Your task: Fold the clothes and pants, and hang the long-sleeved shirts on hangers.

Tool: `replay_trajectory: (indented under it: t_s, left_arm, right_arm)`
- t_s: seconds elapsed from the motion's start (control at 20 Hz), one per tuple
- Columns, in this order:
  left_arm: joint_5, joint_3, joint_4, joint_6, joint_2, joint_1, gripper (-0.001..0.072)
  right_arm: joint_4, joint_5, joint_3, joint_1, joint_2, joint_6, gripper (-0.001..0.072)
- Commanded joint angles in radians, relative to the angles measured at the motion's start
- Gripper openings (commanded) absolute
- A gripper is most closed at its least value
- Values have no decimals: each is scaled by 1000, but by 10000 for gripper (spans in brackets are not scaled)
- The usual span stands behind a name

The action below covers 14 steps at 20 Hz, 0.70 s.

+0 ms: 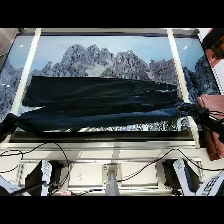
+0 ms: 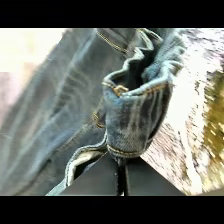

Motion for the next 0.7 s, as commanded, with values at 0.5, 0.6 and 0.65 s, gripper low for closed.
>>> replay_trajectory:
  t_s: [0.5, 0.6, 0.65]
  left_arm:
    - [-159, 420, 188, -197, -389, -367, 25]
    - [-159, 529, 189, -207, -488, -405, 25]
    - [-159, 587, 190, -207, -529, -414, 25]
  right_arm:
    - [-451, -64, 345, 610, -180, 523, 47]
    - [-468, -62, 441, 660, -297, 525, 47]
    - [-467, -59, 502, 668, -355, 536, 47]
